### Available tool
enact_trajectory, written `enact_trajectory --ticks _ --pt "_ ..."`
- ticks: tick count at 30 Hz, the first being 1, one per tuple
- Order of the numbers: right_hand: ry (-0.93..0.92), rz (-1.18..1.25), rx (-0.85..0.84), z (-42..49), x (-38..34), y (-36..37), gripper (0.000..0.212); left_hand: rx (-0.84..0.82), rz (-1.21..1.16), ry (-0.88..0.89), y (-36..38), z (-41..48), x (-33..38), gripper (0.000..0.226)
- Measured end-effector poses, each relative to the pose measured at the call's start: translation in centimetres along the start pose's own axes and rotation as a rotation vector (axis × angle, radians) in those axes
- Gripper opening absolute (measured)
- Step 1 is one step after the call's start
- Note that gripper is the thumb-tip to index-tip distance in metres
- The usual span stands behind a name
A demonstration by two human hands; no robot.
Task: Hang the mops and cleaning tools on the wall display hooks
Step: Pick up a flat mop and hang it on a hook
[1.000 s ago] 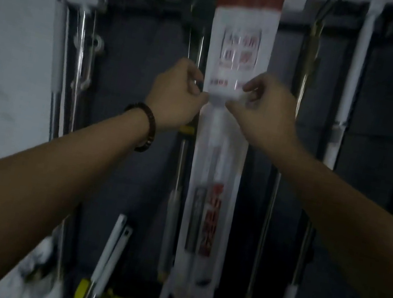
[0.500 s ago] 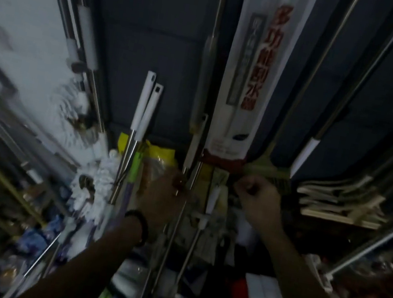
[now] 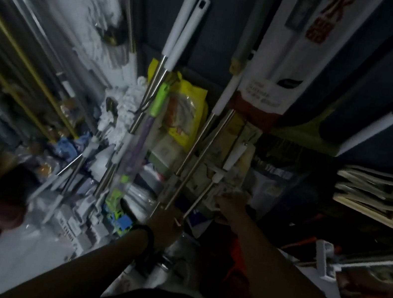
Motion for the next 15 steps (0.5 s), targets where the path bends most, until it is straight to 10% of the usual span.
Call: enact_trajectory --ticks 9,15 --pt "0.014 0.264 -0.119 10.2 -3.1 -0.1 0.055 -0.018 0.126 -0.152 4.5 1.9 -2.7 0.022" --pt "0.017 0.239 -0.151 12.1 -2.3 0.6 0.031 -0.044 -0.066 -0.207 6.6 -0.7 -2.5 0.041"
Point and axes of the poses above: each hand's wrist, its own z-axis towards the middle knuckle, its own y-axis out of the palm, x = y × z, the point moved 3 cm from there along z, towards the middle knuckle, and after that the axes turned 4 degrees about -x, right-handed, at the moved point
